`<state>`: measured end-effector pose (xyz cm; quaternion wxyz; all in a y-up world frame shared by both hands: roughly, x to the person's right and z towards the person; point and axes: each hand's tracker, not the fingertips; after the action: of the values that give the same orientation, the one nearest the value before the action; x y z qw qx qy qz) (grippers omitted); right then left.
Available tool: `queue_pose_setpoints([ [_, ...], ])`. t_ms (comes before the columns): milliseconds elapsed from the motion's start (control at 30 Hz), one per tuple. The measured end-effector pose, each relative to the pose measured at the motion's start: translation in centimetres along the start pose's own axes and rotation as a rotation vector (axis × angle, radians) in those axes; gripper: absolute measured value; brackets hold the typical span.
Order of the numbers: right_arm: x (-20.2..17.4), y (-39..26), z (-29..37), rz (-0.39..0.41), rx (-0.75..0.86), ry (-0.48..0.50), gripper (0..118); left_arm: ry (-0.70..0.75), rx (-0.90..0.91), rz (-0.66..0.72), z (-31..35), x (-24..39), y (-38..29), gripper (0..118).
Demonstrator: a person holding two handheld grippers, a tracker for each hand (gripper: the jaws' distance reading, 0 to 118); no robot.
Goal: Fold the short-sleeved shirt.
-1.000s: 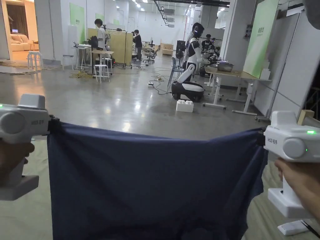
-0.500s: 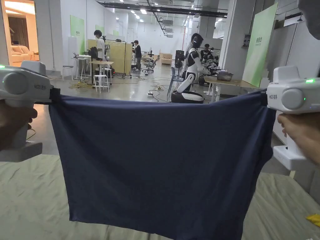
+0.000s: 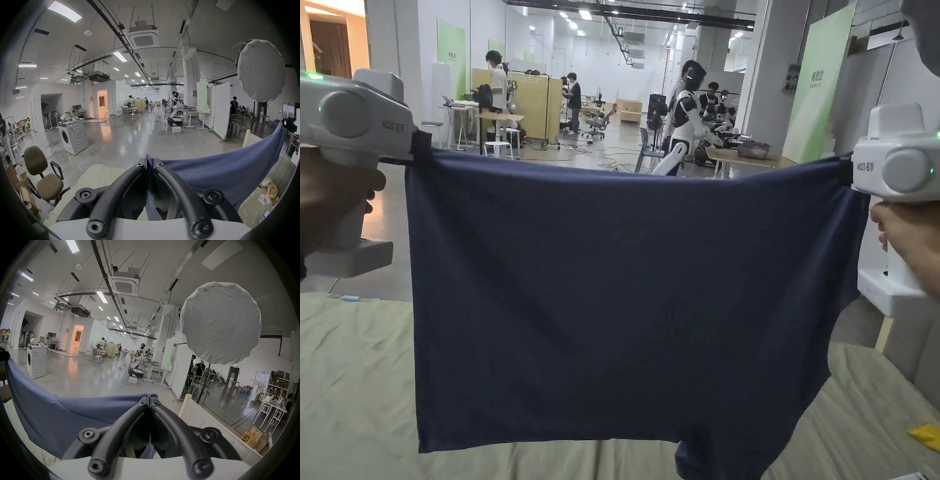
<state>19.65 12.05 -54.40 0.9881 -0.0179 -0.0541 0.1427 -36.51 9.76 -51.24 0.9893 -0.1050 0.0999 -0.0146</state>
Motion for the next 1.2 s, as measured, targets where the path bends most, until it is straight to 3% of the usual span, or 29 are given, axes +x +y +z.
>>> queue_pose_setpoints([
  [67,-0.1,-1.1,0.3,-0.005,-0.015,0.012,0,-0.001,-0.017,-0.002,0.1,0.0,-1.5,6],
  [133,-0.7,-2.4,1.3,0.054,-0.008,0.001,0,0.004,-0.030,0.001,0.2,0.0,-3.4,6],
  [433,-2.2,-12.3,7.5,0.039,-0.100,0.062,0,-0.030,-0.120,0.001,3.7,-0.1,-13.8,6],
  [933,-1.3,-23.3,21.3,0.011,-0.144,0.134,0,-0.072,-0.138,0.077,17.3,-3.2,-27.1,6],
  [1200,-2.6,-32.1,30.8,0.041,-0.297,0.171,0,-0.073,-0.230,0.119,24.5,-3.9,-36.6,6],
])
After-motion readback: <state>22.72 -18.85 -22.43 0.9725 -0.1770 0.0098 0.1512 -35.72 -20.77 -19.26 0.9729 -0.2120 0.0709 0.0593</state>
